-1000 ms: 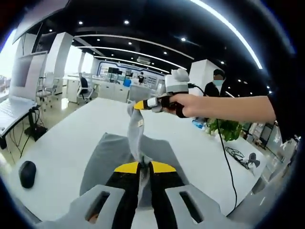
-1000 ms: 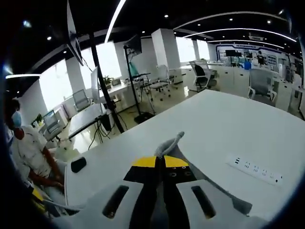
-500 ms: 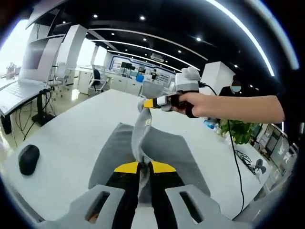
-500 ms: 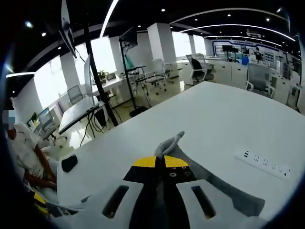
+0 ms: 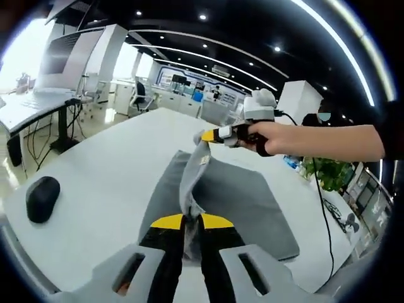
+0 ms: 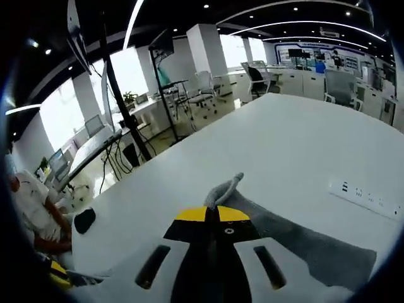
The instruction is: Fold the towel on the table until its edges align and the towel forms a compact rectangular stack.
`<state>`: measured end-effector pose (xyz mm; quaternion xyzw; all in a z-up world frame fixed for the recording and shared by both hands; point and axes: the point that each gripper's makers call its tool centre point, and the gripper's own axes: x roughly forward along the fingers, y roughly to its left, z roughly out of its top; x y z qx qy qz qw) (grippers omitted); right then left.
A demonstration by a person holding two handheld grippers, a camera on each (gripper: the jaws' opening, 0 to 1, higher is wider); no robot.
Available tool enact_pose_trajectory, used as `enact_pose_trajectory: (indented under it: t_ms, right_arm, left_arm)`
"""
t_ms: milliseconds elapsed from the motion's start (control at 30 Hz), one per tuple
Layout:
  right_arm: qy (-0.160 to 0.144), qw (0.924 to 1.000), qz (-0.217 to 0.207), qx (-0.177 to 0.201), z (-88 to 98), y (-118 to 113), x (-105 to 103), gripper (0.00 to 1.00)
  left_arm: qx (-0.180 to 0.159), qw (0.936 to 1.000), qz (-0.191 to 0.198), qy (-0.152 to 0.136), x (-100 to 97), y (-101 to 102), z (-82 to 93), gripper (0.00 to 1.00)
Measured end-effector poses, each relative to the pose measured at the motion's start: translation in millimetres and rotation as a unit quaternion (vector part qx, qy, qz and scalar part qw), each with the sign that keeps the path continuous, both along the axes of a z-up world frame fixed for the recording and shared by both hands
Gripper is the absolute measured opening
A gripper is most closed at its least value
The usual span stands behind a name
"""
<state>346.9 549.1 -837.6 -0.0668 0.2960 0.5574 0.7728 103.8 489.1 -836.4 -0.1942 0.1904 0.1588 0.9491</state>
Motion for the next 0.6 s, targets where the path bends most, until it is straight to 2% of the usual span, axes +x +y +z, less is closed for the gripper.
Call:
enact_pose_trajectory:
  t_ms: [400, 500, 600]
  right_arm:
    - [0.003, 1.0, 0.004, -0.001, -26.0, 18.0, -0.1, 0.01]
    - [0.012, 0.9999, 0.007, 0.004, -29.7, 22.5, -1.7, 0.02]
    - [0.006, 0.9998, 0.018, 0.002, -31.6, 25.0, -3.9, 0.03]
  left_arm:
    - [-0.031, 0.9987, 0.019, 0.035, -10.8, 19.3, -38.8, 0.07]
    - [-0.032, 0.9983, 0.024, 0.042, -11.6, 21.7, -42.7, 0.07]
    - [-0.039, 0.9974, 0.04, 0.045, -13.6, 25.8, -45.6, 0.07]
